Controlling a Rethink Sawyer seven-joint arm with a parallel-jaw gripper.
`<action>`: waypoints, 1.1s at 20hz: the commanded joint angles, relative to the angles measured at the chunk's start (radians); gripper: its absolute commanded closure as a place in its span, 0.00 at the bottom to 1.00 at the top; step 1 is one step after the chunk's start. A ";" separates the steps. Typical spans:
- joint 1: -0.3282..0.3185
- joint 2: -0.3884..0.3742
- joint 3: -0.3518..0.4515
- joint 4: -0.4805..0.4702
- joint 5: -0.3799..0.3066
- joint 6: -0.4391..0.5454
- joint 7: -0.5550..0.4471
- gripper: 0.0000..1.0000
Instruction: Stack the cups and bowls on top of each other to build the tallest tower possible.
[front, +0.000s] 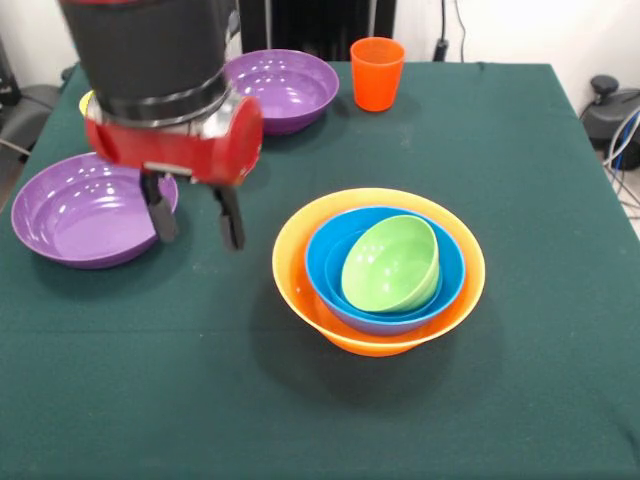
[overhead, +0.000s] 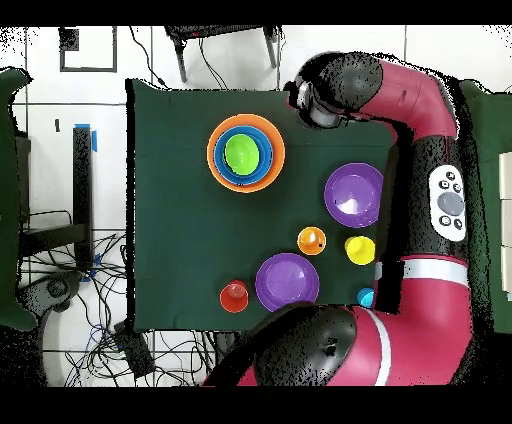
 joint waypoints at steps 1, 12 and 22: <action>0.016 0.115 0.091 -0.071 -0.080 0.036 -0.335 0.00; 0.048 0.191 0.089 -0.083 -0.073 -0.057 -0.283 0.00; 0.032 0.251 0.154 -0.120 -0.016 -0.031 -0.283 0.00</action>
